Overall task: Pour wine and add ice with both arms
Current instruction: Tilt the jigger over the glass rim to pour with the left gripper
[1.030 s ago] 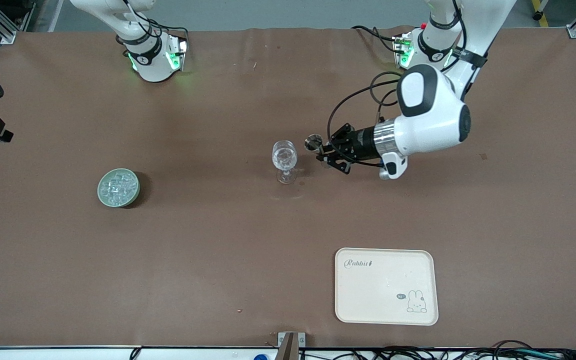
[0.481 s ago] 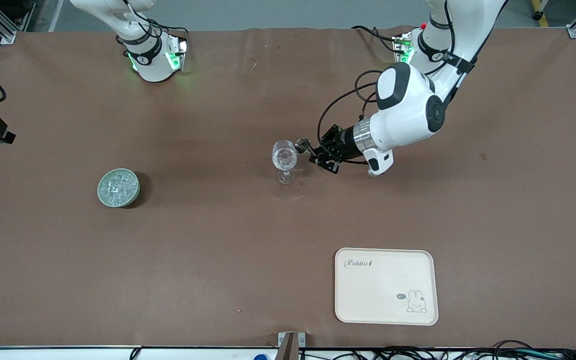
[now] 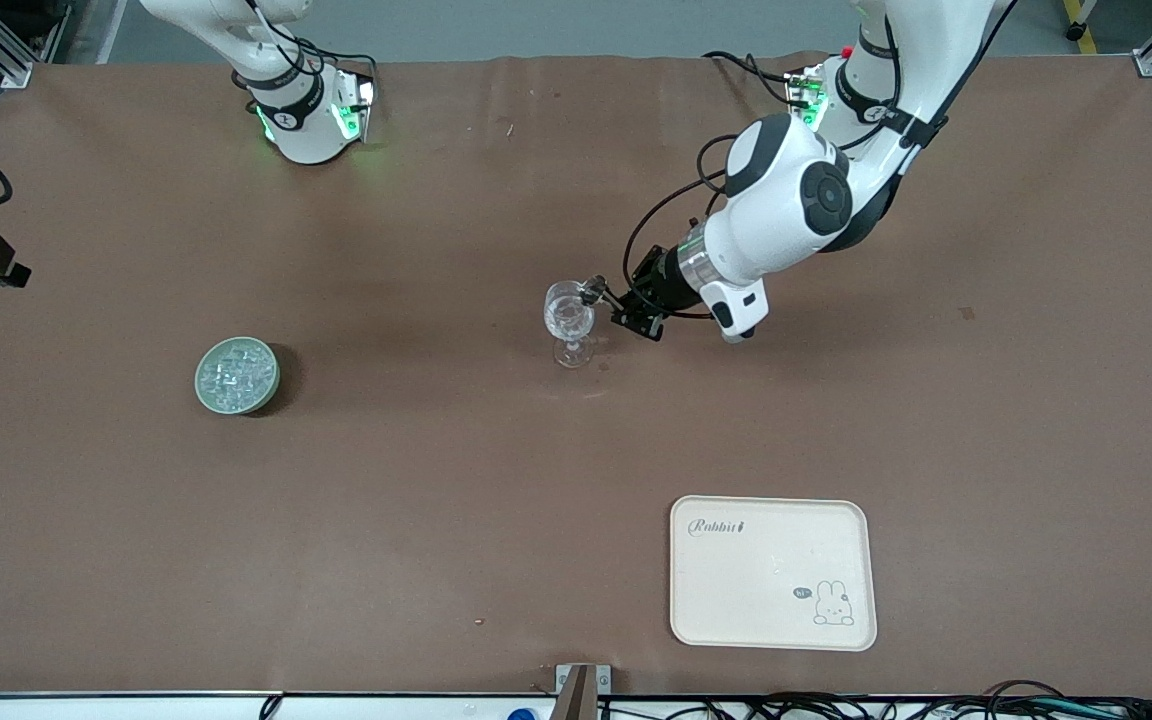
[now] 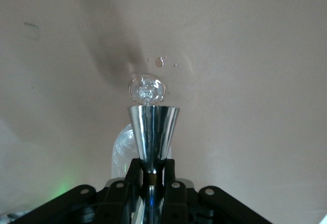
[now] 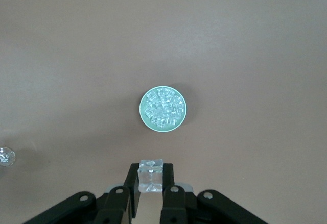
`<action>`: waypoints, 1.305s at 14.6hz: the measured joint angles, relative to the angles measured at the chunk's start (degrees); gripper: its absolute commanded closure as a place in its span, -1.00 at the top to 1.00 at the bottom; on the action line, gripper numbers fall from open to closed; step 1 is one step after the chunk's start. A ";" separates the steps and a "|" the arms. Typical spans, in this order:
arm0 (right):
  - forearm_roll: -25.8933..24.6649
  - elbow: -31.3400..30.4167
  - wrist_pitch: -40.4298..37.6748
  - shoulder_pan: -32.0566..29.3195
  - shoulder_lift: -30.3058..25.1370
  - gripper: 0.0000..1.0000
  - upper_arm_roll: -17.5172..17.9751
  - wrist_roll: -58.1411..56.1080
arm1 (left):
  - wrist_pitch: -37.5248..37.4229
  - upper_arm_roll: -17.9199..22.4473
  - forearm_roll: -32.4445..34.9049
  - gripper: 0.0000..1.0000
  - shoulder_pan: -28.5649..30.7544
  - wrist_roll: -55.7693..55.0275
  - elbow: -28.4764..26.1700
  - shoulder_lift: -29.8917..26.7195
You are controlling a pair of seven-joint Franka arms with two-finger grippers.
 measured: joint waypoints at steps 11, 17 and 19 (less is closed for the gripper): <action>0.00 0.00 0.02 0.00 0.00 -0.97 -0.02 -0.02 | 0.00 -2.18 13.29 -0.97 -0.61 -9.57 1.39 0.35; 0.00 0.00 0.76 0.20 0.02 -0.97 0.04 -0.13 | 0.00 -2.23 13.24 -0.99 -0.62 -9.94 1.43 0.36; 0.00 0.00 0.85 0.52 0.03 -0.97 0.05 -0.13 | 0.01 -1.93 10.07 -0.99 -0.45 -10.31 1.51 0.36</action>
